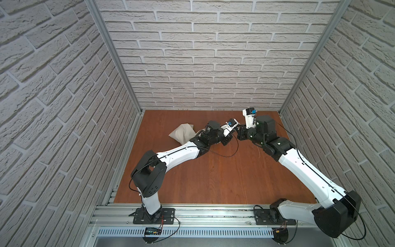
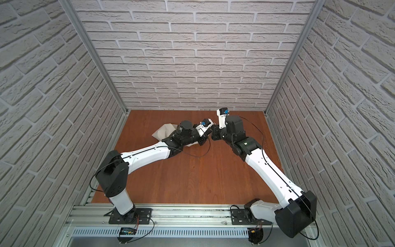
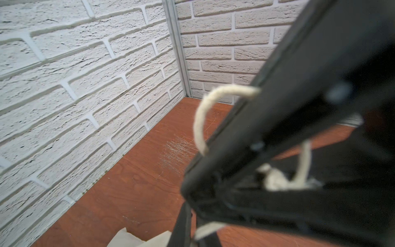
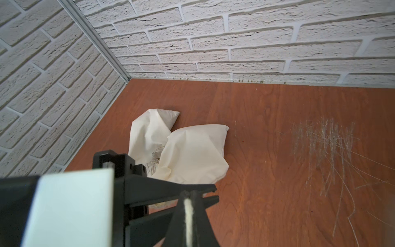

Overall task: Close the soil bag
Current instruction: Frap the soil bag at the center of the board.

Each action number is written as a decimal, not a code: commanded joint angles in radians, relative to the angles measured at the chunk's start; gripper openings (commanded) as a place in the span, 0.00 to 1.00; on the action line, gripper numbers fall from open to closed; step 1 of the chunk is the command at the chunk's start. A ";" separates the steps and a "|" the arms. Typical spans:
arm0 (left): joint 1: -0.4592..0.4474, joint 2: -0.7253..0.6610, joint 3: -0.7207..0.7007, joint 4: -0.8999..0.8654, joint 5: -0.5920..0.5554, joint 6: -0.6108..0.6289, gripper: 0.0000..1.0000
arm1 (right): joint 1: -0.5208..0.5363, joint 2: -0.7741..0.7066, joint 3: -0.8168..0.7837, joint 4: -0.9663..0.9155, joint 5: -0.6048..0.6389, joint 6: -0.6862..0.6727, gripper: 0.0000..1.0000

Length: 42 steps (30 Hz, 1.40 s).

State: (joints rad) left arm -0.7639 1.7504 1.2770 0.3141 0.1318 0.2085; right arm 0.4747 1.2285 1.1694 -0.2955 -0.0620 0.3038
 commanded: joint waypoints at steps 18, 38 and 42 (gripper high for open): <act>0.197 0.038 -0.151 -0.547 -0.840 -0.275 0.08 | -0.329 -0.297 0.029 -0.100 0.221 0.021 0.03; 0.317 -0.040 0.094 -0.648 -0.777 -0.062 0.13 | -0.355 -0.264 0.041 -0.070 0.150 0.045 0.03; 0.245 0.083 0.030 -0.736 -0.791 -0.255 0.19 | -0.370 -0.308 0.011 -0.125 0.168 0.043 0.03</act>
State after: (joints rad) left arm -0.6838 1.7264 1.4117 -0.0624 -0.0864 0.1253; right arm 0.2447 1.1011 1.1530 -0.3637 -0.2268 0.3733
